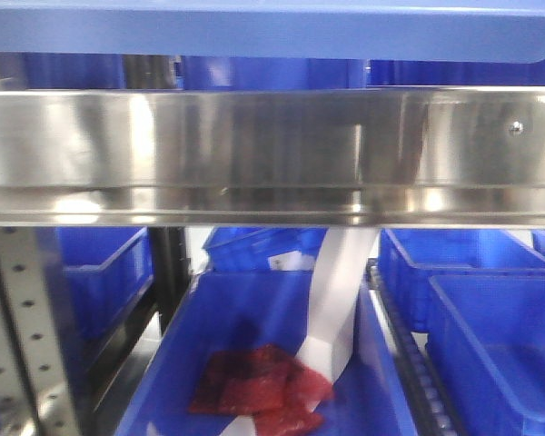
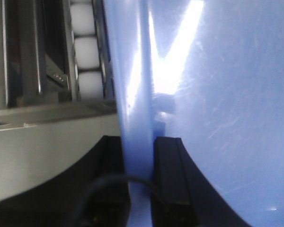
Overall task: Grab blue tray and place on right shelf
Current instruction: 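Raise the tray with both grippers above the steel shelf lip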
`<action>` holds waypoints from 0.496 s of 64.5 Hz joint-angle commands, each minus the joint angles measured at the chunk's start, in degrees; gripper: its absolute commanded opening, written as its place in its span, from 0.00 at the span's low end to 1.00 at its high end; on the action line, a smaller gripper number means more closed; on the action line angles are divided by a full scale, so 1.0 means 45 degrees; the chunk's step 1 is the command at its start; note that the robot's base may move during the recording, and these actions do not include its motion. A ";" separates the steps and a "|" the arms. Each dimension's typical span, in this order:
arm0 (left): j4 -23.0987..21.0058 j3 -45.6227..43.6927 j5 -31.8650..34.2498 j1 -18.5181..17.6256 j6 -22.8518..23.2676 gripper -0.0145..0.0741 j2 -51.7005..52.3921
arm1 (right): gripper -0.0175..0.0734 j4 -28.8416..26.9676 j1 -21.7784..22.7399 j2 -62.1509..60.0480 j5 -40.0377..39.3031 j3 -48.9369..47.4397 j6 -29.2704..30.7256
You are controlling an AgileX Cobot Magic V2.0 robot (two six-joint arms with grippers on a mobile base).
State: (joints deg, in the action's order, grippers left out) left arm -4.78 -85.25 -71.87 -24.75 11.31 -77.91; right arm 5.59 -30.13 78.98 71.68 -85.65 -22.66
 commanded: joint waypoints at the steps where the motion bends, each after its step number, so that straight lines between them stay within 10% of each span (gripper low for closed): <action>1: -0.0239 -0.0314 -0.1072 -0.0158 -0.0326 0.11 0.0410 | 0.26 0.0111 -0.0046 -0.0408 -0.0592 -0.0331 0.0486; 32: -0.0239 -0.0314 -0.1072 -0.0158 -0.0326 0.11 0.0384 | 0.26 0.0111 -0.0046 -0.0303 -0.0592 -0.0331 0.0486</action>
State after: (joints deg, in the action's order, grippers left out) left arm -4.78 -85.25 -71.87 -24.75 11.31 -77.91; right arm 5.59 -30.13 79.21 71.68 -85.65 -22.66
